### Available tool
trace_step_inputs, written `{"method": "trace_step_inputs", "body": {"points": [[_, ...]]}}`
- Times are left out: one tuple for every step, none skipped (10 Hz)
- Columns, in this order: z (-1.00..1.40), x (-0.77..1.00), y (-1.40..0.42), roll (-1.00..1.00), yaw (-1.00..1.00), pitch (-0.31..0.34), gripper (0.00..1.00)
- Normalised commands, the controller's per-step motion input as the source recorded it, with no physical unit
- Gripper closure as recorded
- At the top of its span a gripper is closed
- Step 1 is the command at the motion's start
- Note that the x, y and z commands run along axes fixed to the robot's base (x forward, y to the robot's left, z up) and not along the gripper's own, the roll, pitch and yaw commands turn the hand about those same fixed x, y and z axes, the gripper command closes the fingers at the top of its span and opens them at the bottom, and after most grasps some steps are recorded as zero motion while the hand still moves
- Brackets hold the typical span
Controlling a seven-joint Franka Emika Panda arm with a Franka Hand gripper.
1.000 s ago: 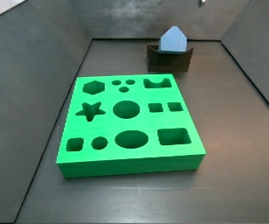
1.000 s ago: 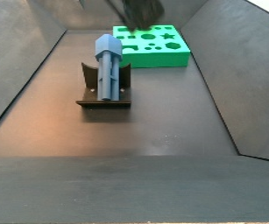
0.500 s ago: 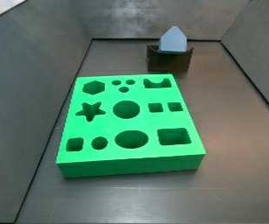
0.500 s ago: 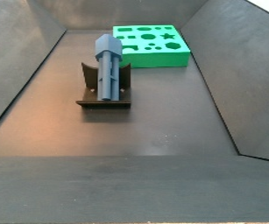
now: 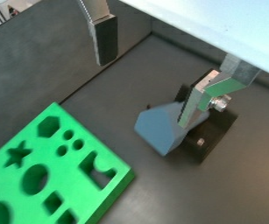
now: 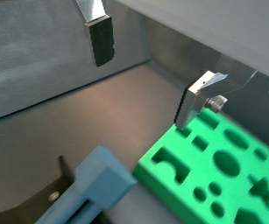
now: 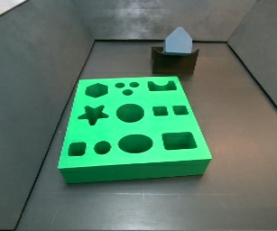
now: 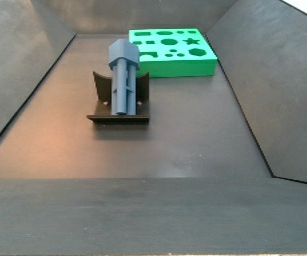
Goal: Pick up the 3 prong object. Move up. Place the 3 prong object on the fixture. Regrasp the 3 prong object. Move to above the board. Insert the 3 prong object.
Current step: Regrasp the 3 prong object.
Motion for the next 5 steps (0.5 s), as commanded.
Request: {"method": "trace_step_inputs", "body": {"points": [[0.01,0.01,-0.02,1.0,0.02,0.046,0.0],[0.01,0.02,-0.02,1.0,0.02,0.045,0.0],[0.01,0.02,-0.02,1.0,0.02,0.049,0.0],[0.01,0.02,-0.02,1.0,0.02,0.053,0.0],[0.01,0.02,-0.02,1.0,0.03,0.064,0.0]]}}
